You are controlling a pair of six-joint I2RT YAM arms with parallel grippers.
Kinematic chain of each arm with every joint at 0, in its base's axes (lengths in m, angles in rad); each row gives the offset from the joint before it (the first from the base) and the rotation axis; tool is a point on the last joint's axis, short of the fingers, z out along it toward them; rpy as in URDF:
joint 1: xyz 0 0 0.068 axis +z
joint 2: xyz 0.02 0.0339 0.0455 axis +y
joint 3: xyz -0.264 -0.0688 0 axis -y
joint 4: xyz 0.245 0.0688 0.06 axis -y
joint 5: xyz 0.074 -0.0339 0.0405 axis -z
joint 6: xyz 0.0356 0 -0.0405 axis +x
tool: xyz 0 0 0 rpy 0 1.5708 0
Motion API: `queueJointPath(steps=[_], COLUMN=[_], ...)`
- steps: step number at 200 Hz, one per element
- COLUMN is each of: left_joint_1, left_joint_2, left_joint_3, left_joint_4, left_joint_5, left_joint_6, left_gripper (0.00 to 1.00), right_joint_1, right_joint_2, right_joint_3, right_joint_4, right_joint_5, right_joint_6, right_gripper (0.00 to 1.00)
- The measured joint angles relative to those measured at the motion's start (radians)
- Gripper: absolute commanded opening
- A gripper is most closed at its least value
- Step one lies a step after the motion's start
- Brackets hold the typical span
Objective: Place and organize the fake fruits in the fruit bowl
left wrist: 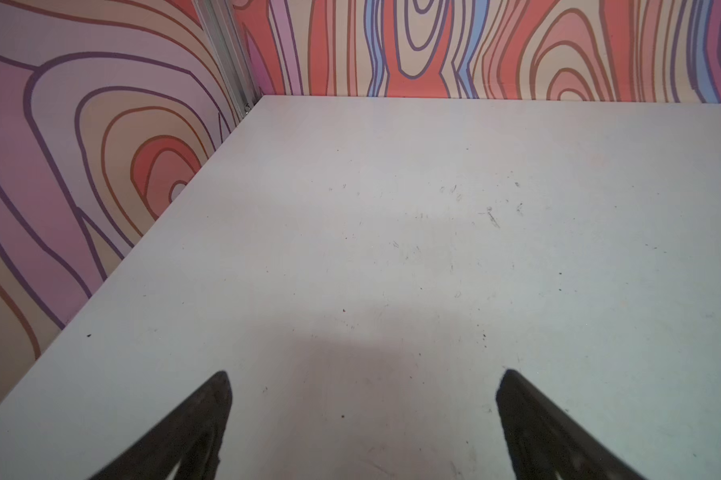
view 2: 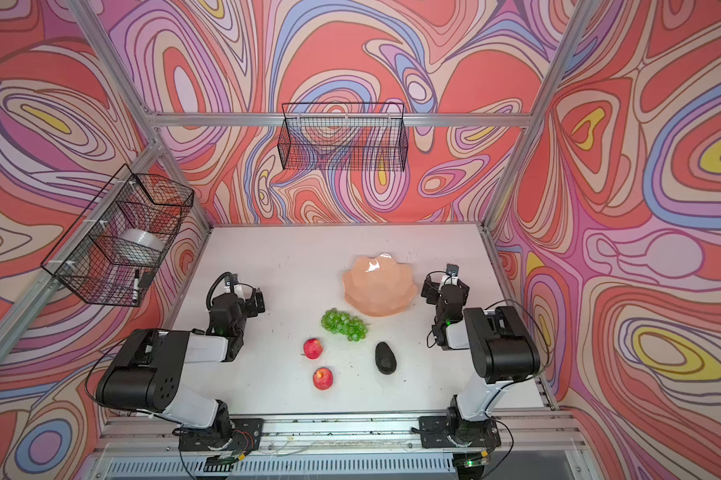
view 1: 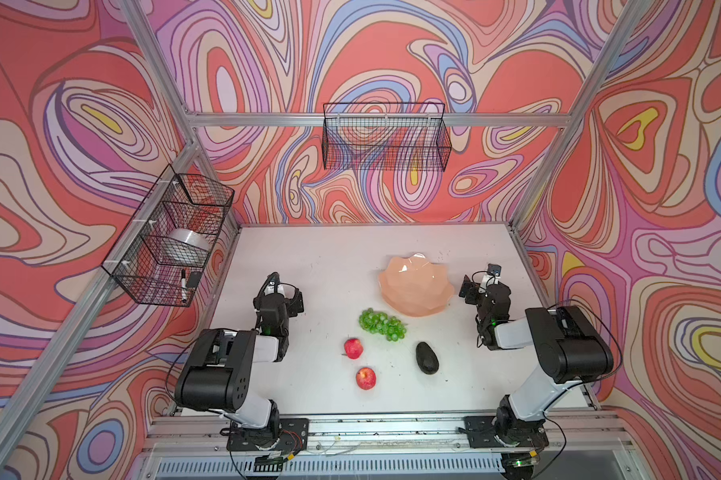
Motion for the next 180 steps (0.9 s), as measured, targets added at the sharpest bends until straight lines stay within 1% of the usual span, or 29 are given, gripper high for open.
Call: queueJointPath(steps=[180], left_joint_1=[0.0], left_joint_2=[0.0], left_joint_3=[0.0], left_joint_4=[0.0], left_joint_5=[0.008], left_joint_6=[0.002], left_gripper=[1.0], right_joint_1=[0.0], right_joint_2=[0.0], right_joint_3=[0.003], right_joint_4=[-0.01], right_joint_5=[0.004], right_joint_6=[0.0], right_gripper=[0.98])
